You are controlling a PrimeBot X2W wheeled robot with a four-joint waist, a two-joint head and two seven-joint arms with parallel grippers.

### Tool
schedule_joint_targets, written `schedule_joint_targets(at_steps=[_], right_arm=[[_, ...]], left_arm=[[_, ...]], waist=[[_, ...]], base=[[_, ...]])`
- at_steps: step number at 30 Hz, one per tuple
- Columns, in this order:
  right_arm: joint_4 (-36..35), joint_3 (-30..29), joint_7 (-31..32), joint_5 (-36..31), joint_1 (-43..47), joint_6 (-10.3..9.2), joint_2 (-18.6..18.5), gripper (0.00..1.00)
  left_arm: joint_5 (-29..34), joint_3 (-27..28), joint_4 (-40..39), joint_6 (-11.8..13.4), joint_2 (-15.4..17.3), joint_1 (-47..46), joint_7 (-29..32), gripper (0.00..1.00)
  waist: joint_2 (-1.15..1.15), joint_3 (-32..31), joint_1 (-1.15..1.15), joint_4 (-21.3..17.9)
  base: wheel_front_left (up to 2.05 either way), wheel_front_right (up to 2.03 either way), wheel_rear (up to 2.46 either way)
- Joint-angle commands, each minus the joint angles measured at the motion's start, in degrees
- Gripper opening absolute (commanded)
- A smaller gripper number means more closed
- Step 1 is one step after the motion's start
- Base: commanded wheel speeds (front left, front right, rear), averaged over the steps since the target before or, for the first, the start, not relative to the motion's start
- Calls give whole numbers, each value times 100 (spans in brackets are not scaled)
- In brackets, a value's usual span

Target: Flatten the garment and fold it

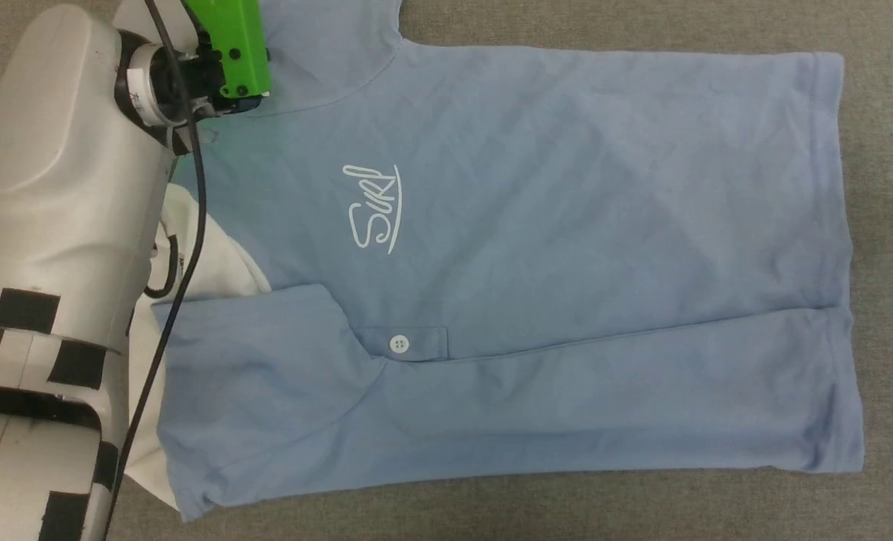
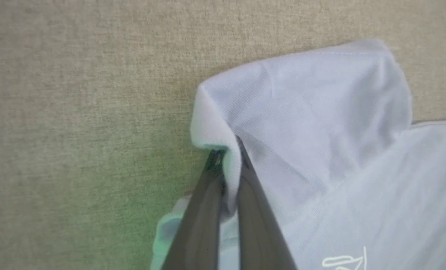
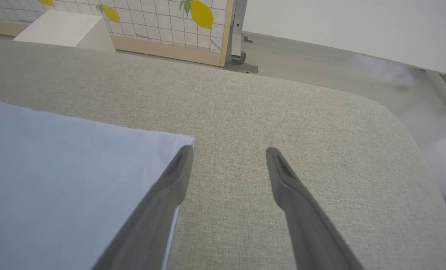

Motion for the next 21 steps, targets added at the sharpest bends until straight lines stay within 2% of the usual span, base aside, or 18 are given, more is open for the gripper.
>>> schedule_joint_targets(at_steps=[1, 7, 10, 16, 20, 21], right_arm=[[-19, 72, 235, 51, -209, -9, -89, 100], [263, 763, 1951, 255, -1108, -9, -654, 100], [451, 1116, 2697, 348, -1569, -9, -807, 100], [771, 1566, 3611, 335, -2174, -9, -861, 100], [942, 1759, 4030, 309, -2280, -9, -842, 100], [1004, 1875, 4311, 348, -2250, -9, -834, 100]], left_arm=[[-40, -13, -29, -47, -34, 157, 14, 0], [-88, 41, -413, -30, 31, 49, 19, 0], [-103, 52, -610, -12, 39, -4, 29, 0], [-126, 50, -918, -15, 45, -95, 42, 0], [-133, 39, -1072, -29, 59, -117, 34, 0], [-152, 45, -1151, -39, 67, -113, 10, 0]], waist=[[0, 18, 0, 17], [0, 188, 0, 125], [0, 296, 0, 217], [0, 516, 0, 401], [0, 618, 0, 486], [0, 659, 0, 520]], base=[[0, 0, 0], [0, 0, 0], [0, 0, 0], [0, 0, 0], [0, 0, 0], [0, 0, 0]])
